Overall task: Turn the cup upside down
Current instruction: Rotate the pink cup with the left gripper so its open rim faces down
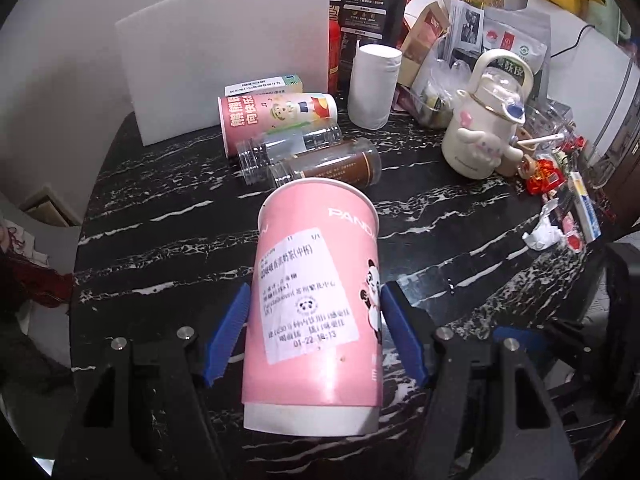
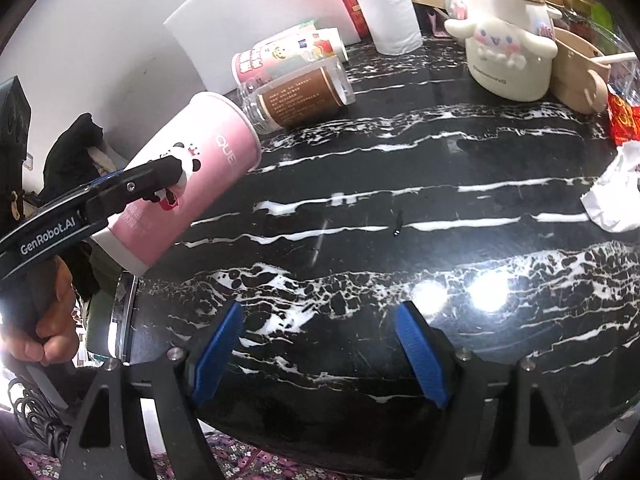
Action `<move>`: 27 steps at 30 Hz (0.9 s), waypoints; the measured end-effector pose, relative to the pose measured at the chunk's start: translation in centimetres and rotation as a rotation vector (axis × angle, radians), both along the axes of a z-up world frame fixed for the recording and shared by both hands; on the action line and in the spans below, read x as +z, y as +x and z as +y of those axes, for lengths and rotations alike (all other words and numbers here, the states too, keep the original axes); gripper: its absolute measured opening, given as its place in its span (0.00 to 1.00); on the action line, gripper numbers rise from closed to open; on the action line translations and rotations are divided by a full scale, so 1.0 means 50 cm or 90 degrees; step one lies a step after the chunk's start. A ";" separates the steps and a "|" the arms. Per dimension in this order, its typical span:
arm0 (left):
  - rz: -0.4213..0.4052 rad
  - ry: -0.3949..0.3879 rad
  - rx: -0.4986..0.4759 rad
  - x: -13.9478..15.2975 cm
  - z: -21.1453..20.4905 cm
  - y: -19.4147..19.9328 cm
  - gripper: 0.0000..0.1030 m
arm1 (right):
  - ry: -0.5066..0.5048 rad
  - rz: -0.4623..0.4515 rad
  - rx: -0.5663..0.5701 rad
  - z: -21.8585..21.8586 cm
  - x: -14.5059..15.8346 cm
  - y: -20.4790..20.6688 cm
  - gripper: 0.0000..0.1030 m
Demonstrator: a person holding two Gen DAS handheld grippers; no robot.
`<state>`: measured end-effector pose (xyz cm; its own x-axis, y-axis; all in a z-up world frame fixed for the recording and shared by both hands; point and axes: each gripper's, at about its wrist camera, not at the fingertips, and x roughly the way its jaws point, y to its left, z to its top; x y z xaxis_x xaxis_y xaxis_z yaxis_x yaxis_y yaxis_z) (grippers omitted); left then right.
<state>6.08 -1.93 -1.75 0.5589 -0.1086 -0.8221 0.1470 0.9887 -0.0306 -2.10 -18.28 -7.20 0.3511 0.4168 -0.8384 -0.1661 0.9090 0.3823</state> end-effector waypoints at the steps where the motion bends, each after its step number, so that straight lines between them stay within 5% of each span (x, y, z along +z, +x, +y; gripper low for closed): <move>1: -0.001 0.000 0.000 0.003 0.001 -0.002 0.65 | 0.001 -0.001 0.002 0.003 0.001 0.002 0.77; 27: 0.050 0.024 0.007 -0.002 0.027 -0.037 0.65 | -0.010 -0.067 0.072 0.073 0.025 -0.028 0.77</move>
<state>4.24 -0.56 -1.83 0.4938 -0.0716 -0.8666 0.1349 0.9908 -0.0050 -3.50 -14.63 -5.94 0.3882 0.4462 -0.8064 -0.3065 0.8877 0.3436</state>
